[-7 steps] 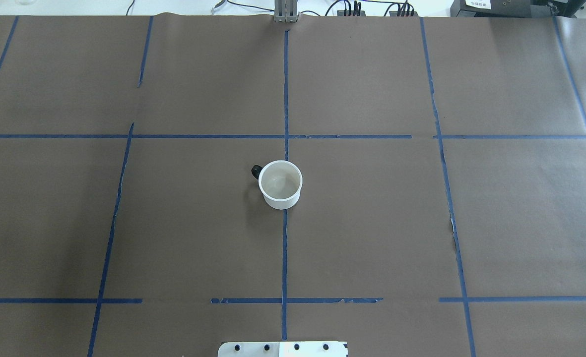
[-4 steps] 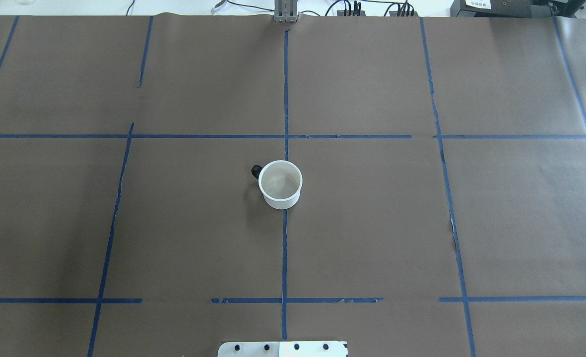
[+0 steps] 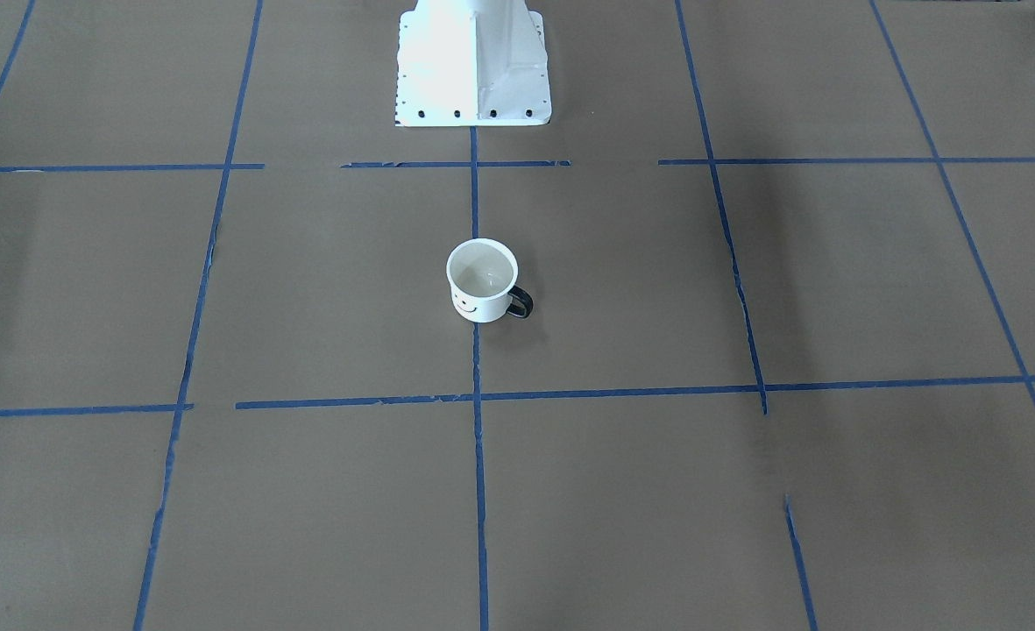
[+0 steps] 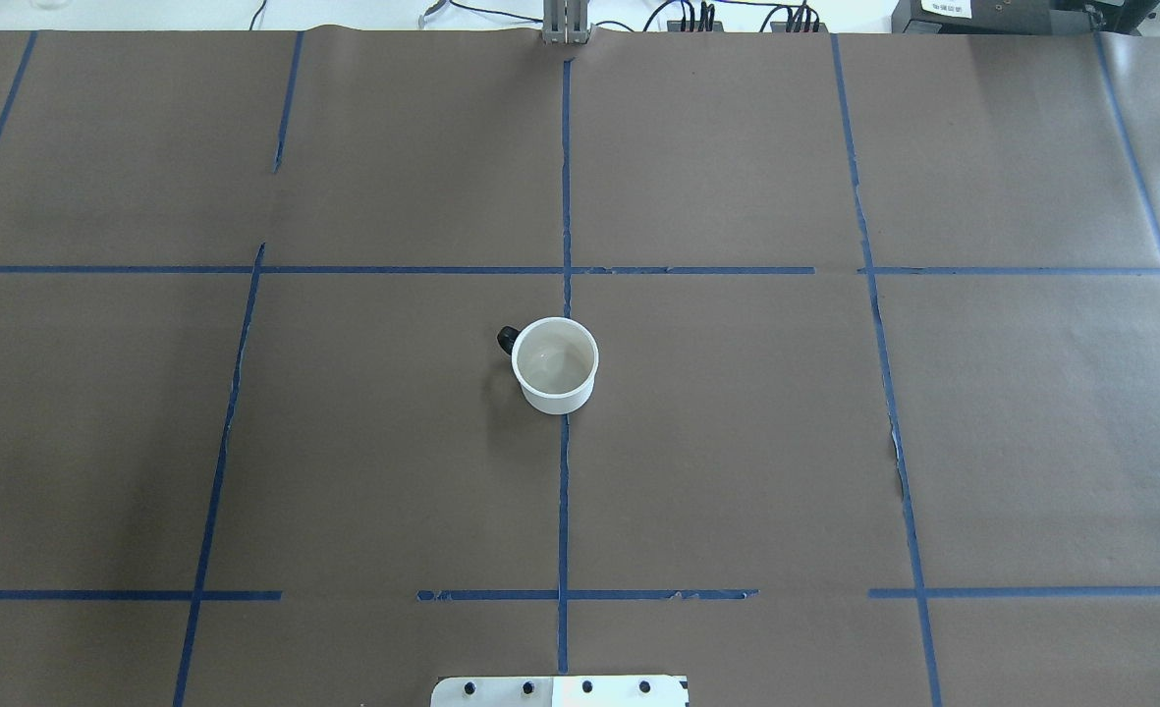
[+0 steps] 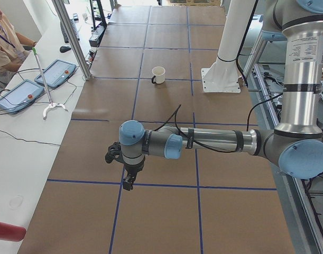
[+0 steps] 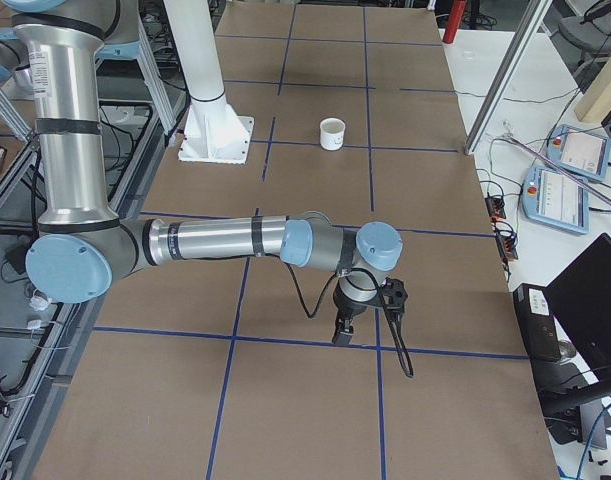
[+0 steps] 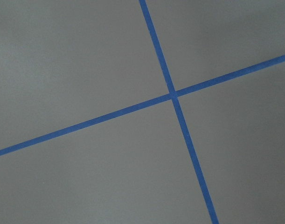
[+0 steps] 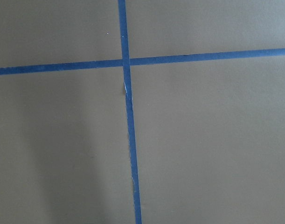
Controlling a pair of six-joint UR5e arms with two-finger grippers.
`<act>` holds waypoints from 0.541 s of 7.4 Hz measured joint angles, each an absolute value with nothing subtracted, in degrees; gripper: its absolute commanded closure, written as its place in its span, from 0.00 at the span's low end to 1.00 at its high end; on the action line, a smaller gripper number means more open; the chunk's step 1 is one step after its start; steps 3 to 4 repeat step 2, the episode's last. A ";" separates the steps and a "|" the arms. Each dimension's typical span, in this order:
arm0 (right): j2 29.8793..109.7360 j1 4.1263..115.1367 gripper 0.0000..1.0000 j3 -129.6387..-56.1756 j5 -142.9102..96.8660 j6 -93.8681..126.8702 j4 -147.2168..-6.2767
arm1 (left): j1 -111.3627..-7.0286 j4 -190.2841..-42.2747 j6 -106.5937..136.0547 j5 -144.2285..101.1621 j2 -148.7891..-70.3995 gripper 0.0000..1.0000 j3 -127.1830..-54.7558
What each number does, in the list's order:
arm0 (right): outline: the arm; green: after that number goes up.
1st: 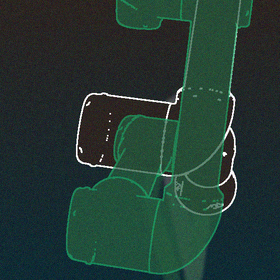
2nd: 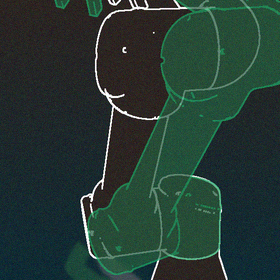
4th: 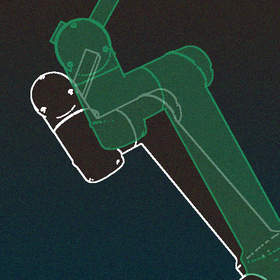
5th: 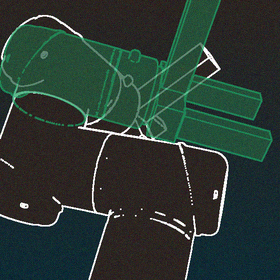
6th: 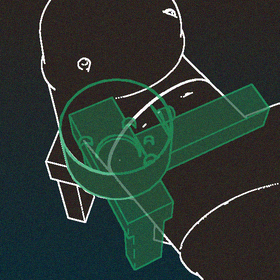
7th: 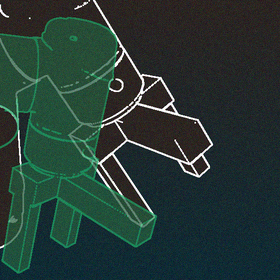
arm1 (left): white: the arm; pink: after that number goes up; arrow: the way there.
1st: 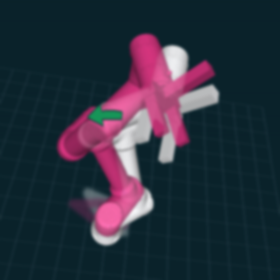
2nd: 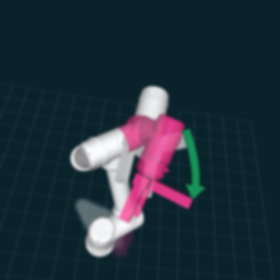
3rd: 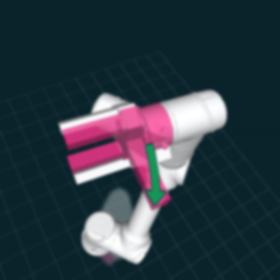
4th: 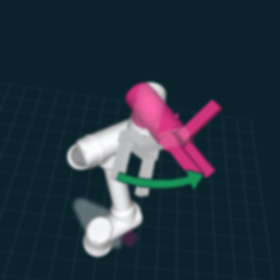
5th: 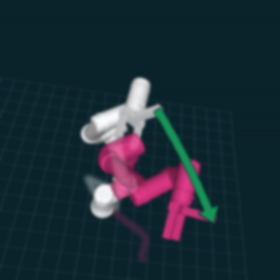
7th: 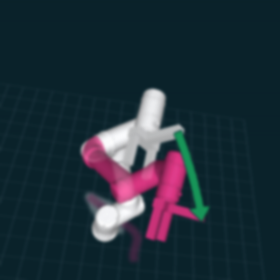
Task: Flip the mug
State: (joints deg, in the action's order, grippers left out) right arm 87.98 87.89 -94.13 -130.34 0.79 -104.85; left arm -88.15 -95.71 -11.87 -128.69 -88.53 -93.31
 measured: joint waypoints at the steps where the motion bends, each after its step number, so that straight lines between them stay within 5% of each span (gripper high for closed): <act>1: 87.98 87.89 0.00 -94.11 -130.34 0.79 -104.85 | -88.15 -95.71 -11.87 -128.73 -88.66 0.00 -93.28; 4: 87.98 87.89 0.00 -94.10 -130.34 0.79 -104.85 | -88.16 -95.71 -11.88 -128.75 -88.77 0.00 -93.28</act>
